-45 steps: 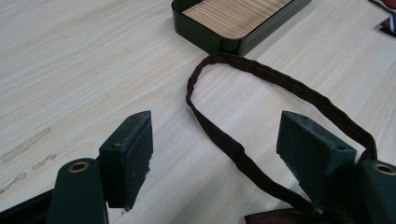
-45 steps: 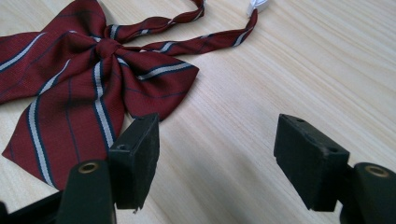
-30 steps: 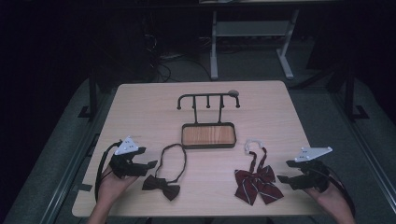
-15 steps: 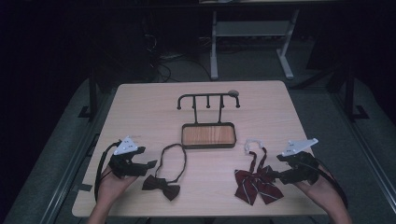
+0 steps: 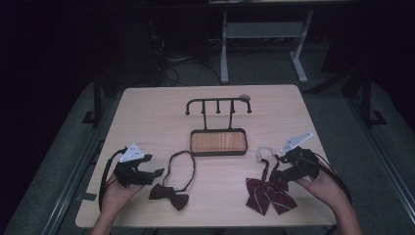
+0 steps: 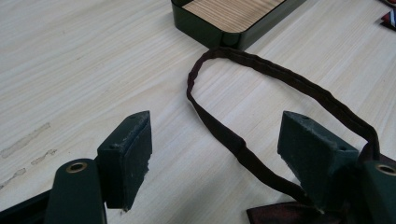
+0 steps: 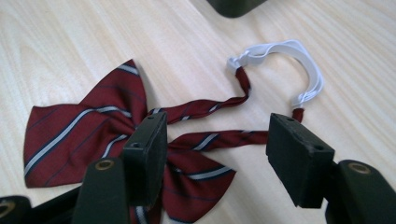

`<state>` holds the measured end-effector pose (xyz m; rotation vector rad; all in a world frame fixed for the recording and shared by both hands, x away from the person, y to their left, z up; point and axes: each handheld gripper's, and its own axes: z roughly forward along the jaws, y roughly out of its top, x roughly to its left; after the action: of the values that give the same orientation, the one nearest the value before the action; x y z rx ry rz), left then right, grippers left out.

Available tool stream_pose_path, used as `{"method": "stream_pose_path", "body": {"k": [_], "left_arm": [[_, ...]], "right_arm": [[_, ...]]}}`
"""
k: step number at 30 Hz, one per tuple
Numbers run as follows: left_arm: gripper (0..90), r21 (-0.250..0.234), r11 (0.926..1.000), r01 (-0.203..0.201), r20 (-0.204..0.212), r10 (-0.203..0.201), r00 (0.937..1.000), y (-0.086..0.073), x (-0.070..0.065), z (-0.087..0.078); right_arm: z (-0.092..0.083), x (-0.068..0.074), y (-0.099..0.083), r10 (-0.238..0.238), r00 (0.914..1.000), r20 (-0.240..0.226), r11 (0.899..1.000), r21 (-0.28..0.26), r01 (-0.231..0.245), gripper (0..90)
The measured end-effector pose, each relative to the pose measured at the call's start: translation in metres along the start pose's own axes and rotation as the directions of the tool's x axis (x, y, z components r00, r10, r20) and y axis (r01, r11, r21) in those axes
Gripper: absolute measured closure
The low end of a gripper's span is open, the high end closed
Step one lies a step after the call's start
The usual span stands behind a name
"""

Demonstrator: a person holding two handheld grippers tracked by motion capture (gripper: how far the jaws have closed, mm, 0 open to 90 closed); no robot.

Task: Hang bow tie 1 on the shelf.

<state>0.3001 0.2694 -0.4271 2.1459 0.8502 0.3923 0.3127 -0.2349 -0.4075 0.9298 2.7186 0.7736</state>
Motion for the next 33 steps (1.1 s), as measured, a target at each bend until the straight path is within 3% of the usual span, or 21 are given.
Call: {"method": "stream_pose_path", "body": {"k": [9, 22, 33], "left_arm": [[26.3, 0.008, 1.0000, 0.004, 0.000, -0.004, 1.0000, -0.001, -0.001, 0.001], [26.6, 0.010, 0.9999, 0.009, 0.001, -0.009, 1.0000, -0.001, 0.000, 0.001], [26.5, 0.003, 0.9999, 0.010, -0.002, -0.010, 0.9999, 0.000, 0.001, 0.000]], "right_arm": [[0.010, -0.015, 0.010, 0.013, 0.9999, 0.000, 0.999, 0.042, -0.013, 44.6], [0.015, -0.025, 0.024, 0.017, 0.9999, -0.001, 0.998, 0.059, -0.017, 48.0], [0.029, -0.041, 0.037, 0.045, 0.9986, 0.027, 0.992, 0.118, -0.048, 50.9]]}}
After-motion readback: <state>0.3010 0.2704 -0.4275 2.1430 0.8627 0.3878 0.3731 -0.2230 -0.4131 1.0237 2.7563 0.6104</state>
